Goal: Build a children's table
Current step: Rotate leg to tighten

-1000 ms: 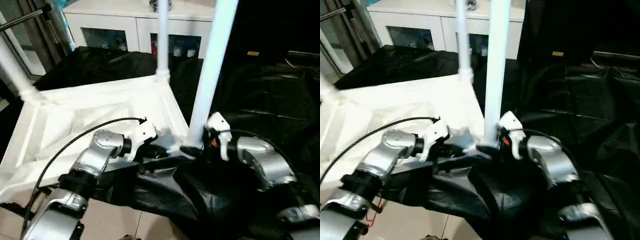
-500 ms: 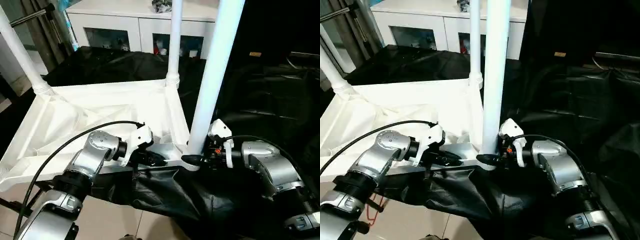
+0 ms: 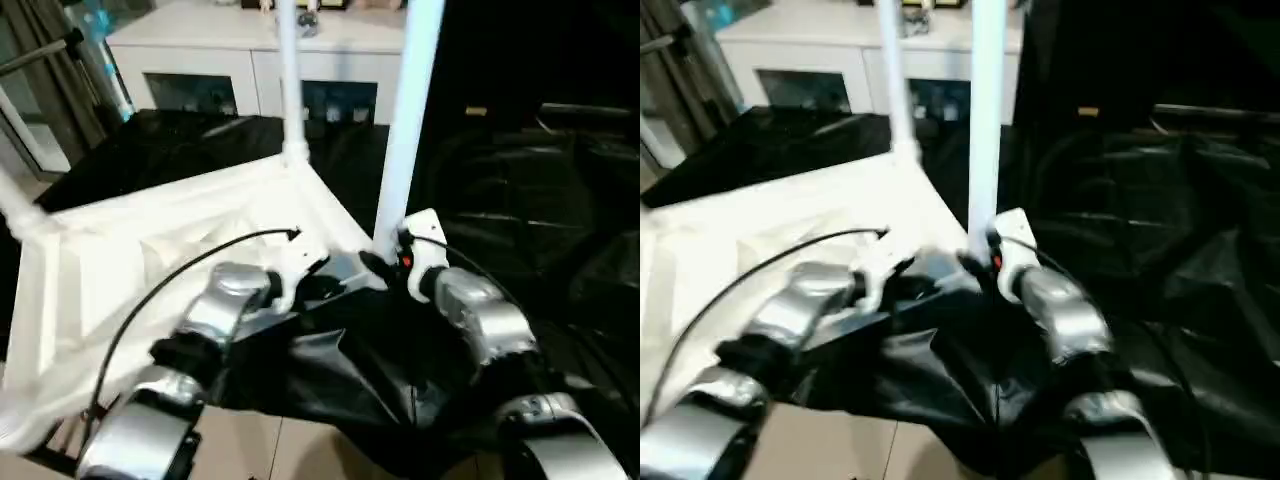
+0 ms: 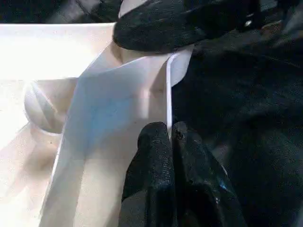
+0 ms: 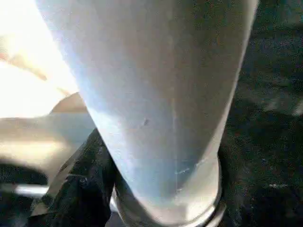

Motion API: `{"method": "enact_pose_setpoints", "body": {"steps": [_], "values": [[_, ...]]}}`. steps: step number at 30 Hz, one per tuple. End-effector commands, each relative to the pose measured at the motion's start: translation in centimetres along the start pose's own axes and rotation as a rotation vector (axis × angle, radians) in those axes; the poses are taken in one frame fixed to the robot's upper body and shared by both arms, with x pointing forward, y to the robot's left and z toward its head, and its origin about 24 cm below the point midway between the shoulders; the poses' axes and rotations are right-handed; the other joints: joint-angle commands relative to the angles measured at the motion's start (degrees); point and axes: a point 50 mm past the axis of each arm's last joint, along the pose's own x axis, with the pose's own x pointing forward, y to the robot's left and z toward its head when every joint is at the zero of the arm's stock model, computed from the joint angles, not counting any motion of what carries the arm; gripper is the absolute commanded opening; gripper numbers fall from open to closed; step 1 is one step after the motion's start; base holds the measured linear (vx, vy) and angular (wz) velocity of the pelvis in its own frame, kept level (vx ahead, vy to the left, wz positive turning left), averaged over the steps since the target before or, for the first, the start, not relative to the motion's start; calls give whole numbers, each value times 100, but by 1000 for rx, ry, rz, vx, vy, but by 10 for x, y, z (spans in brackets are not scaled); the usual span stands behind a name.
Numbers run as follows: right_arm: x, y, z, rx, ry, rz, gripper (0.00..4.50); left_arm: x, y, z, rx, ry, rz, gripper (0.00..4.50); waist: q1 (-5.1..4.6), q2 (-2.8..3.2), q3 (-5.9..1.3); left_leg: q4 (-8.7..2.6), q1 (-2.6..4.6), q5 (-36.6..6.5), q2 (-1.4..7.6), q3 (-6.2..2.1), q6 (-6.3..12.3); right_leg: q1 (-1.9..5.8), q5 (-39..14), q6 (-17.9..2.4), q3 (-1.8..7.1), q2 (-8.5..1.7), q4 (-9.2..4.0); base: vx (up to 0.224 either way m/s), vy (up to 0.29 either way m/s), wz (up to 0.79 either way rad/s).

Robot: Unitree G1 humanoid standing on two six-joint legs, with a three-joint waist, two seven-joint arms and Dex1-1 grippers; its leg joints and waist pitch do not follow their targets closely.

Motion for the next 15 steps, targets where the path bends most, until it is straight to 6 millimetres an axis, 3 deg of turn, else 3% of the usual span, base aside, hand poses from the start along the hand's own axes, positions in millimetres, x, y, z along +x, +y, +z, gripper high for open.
{"method": "enact_pose_setpoints", "body": {"steps": [1,4,6,7,13,15], "values": [[15,41,-15,43,58,136,320,23,-21,29,49,-86,-88,0,-40,-31,-242,-509,126,-2755,534,-393,-259,11,-2476,-1064,355,-643,-559,0,0,0],[14,42,-11,63,31,181,336,22,-23,28,59,-93,-122,0,-28,-33,-259,-506,102,-2509,537,-363,-168,34,-2151,-1174,370,-642,-529,0,0,0],[12,40,-9,39,24,209,356,19,-23,27,71,-95,-151,0,8,-22,-307,-493,50,-1949,555,-328,6,89,-1444,-1338,383,-644,-465,0,0,0],[9,39,-7,20,20,245,369,17,-23,25,80,-93,-173,0,16,-19,-294,-482,46,-1863,547,-309,96,90,-1399,-1380,375,-645,-470,0,0,0],[-13,31,-9,-90,54,471,369,2,-22,14,121,-60,-281,0,137,-24,-350,-422,-16,-1103,569,-265,482,184,-663,-1489,337,-621,-373,0,0,0],[-15,29,-10,-99,62,492,369,0,-22,13,124,-55,-289,0,181,-16,-358,-410,-18,-883,586,-259,599,175,-389,-1557,323,-624,-337,0,0,0]]}}
